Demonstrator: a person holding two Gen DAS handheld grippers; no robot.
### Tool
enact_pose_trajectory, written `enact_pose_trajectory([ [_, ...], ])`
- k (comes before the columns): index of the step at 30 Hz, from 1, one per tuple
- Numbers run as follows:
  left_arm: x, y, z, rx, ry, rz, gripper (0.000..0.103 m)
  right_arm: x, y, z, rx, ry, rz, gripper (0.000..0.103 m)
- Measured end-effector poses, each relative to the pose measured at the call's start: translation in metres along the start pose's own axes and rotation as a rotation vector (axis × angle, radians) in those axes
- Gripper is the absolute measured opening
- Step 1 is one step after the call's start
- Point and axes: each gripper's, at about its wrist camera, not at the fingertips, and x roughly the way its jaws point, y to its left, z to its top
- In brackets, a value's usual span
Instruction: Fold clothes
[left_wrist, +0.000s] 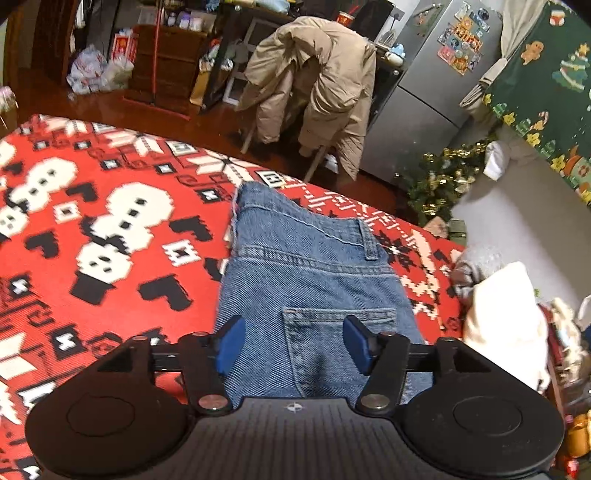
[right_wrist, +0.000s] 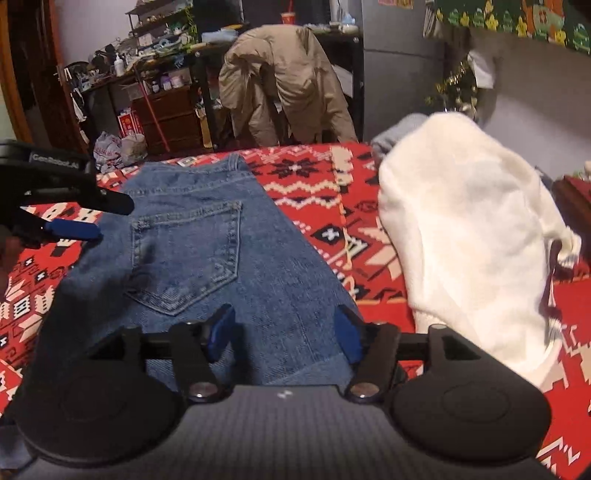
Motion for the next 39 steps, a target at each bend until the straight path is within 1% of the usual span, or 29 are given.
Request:
enact_pose_trajectory([
  [2,-0.001,-0.004,-0.001,0.028,-0.014,0.039,0.065,-0.002,0.001,0.001,-0.003,-0.013,-0.003,0.077],
  [3,-0.002,-0.005,-0.001,0.036,-0.020,0.053,0.069,-0.003,0.002,0.002,-0.005,-0.021,-0.005,0.080],
  [5,-0.002,-0.006,-0.001,0.045,-0.034,0.077,0.075,-0.006,0.003,0.003,-0.008,-0.040,-0.007,0.099],
  [6,-0.002,-0.006,-0.001,0.041,-0.044,0.089,0.079,-0.008,0.004,0.003,-0.007,-0.051,-0.007,0.102],
  [9,-0.005,0.000,-0.003,-0.006,-0.090,0.113,0.082,-0.010,0.006,0.005,0.000,-0.063,-0.013,0.102],
  [13,-0.012,0.010,0.000,-0.075,-0.146,0.144,0.092,-0.010,0.006,0.004,-0.007,-0.082,-0.025,0.102],
  [15,-0.012,0.019,0.005,-0.100,-0.121,0.136,0.097,-0.010,0.006,0.003,-0.003,-0.087,-0.024,0.102],
  [18,-0.010,0.032,0.014,-0.138,-0.070,0.119,0.096,-0.009,0.003,0.001,0.016,-0.098,0.028,0.102],
  [20,-0.009,0.044,0.018,-0.192,-0.060,0.124,0.082,-0.008,0.002,0.000,0.017,-0.102,0.059,0.102],
  [21,-0.009,0.052,0.019,-0.228,-0.058,0.128,0.069,-0.008,0.002,0.000,0.015,-0.106,0.065,0.102],
  [22,-0.008,0.059,0.019,-0.262,-0.051,0.128,0.051,-0.010,0.002,0.000,0.014,-0.117,0.071,0.102],
  [23,-0.005,0.065,0.019,-0.291,-0.035,0.118,0.041,-0.012,0.002,0.000,0.013,-0.131,0.080,0.102],
  [24,-0.001,0.072,0.019,-0.320,-0.013,0.105,0.025,-0.012,0.002,0.001,0.012,-0.131,0.081,0.102],
  [25,0.004,0.078,0.018,-0.351,0.011,0.087,0.013,-0.011,0.004,0.003,0.009,-0.119,0.076,0.098],
  [26,0.009,0.082,0.016,-0.379,0.033,0.068,0.008,-0.009,0.005,0.005,0.005,-0.106,0.071,0.088],
  [27,0.014,0.086,0.014,-0.405,0.054,0.050,0.006,-0.008,0.007,0.007,0.000,-0.093,0.067,0.082],
  [28,0.020,0.089,0.012,-0.425,0.073,0.030,0.006,-0.006,0.008,0.009,-0.004,-0.081,0.062,0.067],
  [29,0.024,0.090,0.010,-0.436,0.090,0.013,0.006,-0.004,0.010,0.012,-0.007,-0.066,0.065,0.045],
  [30,0.027,0.089,0.007,-0.441,0.105,-0.004,0.006,-0.001,0.012,0.015,-0.008,-0.050,0.077,0.034],
  [31,0.029,0.088,0.005,-0.443,0.116,-0.026,0.003,0.003,0.014,0.019,-0.009,-0.034,0.093,0.019],
  [32,0.032,0.086,0.004,-0.443,0.123,-0.050,0.003,0.008,0.018,0.025,-0.011,-0.025,0.112,0.014],
  [34,0.034,0.082,0.001,-0.431,0.122,-0.065,0.002,0.016,0.027,0.040,-0.023,-0.027,0.154,0.008],
  [37,0.035,0.081,0.000,-0.438,0.122,-0.081,0.001,0.028,0.048,0.068,-0.072,-0.065,0.216,0.008],
  [39,0.034,0.082,0.001,-0.440,0.119,-0.088,0.000,0.044,0.067,0.085,-0.106,-0.065,0.261,0.007],
])
